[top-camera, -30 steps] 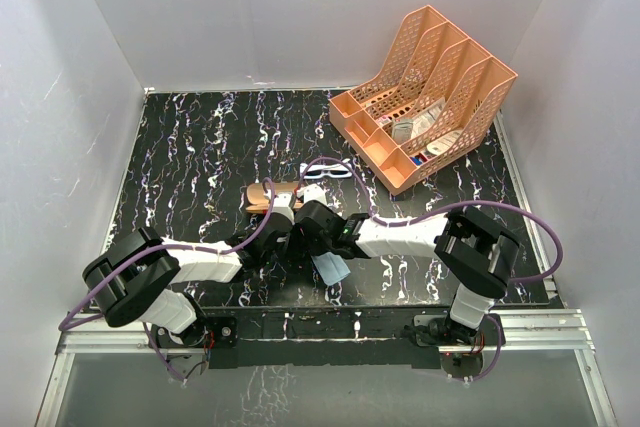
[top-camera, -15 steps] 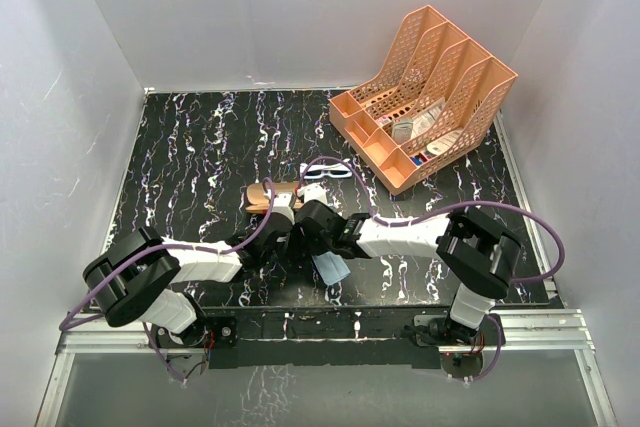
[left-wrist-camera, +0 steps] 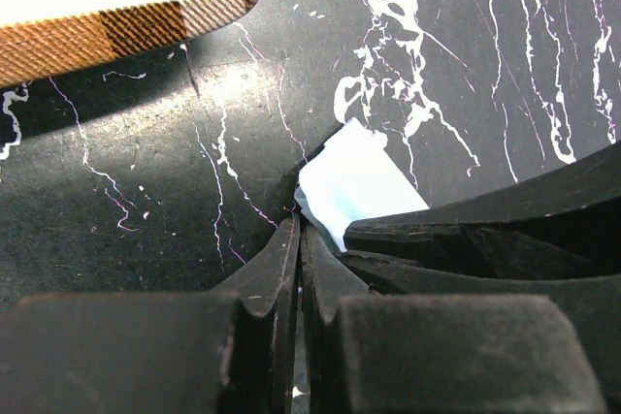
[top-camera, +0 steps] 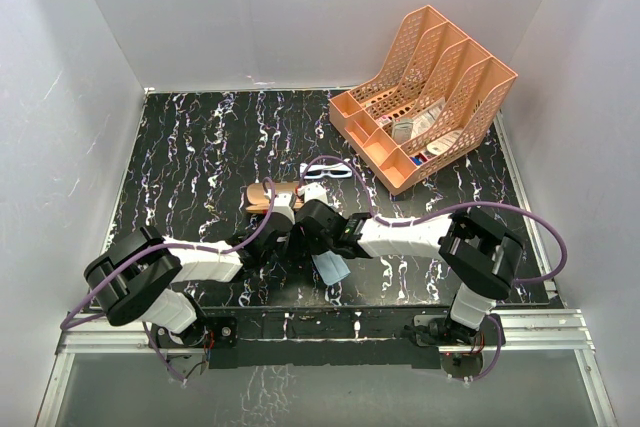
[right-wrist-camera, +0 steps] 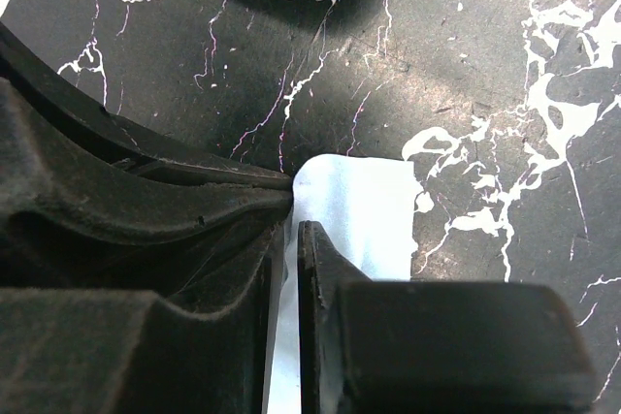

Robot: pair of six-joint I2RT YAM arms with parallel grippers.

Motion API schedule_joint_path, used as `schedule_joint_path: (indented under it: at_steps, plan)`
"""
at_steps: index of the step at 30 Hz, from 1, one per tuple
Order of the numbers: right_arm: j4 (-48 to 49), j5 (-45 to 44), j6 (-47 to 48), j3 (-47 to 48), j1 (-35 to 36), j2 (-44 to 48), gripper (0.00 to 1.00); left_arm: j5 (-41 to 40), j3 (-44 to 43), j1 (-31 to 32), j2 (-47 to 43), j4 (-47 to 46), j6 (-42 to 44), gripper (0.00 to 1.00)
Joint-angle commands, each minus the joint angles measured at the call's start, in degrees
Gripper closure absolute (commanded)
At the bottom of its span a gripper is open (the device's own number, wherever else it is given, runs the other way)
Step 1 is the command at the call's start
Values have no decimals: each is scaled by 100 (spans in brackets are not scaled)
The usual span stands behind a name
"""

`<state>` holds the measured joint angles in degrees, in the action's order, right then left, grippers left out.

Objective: Organize the sunglasses
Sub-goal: Adjust the glasses cleaning cloth at the center of the board.

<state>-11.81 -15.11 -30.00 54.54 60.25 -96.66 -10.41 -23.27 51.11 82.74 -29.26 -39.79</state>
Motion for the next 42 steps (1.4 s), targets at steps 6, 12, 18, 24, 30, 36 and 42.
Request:
schedule_joint_path:
  at_steps: [6, 12, 18, 24, 30, 36, 42]
  plan:
    - [171, -148, 12, 47, -31, 275, 95, 45, -98, -21, 76, 197, 15, 100]
    - [162, -132, 38, 53, -31, 223, 100, 44, -111, -15, 71, 213, 14, 100]
    - [190, -106, 47, 39, -37, 266, 100, 23, -115, -14, 8, 290, 28, 100]
    - [173, -106, 64, 29, -40, 355, 100, -105, -129, -21, -370, 758, 99, 100]
    - [193, -74, 59, -3, -40, 359, 100, -321, -149, -14, -986, 1316, 156, 100]
    - [241, -67, 47, -8, -40, 268, 100, -313, -161, -21, -1047, 1343, 162, 100]
    - [297, -114, 21, -58, -42, 194, 98, -172, -29, -22, -869, 963, 63, 100]
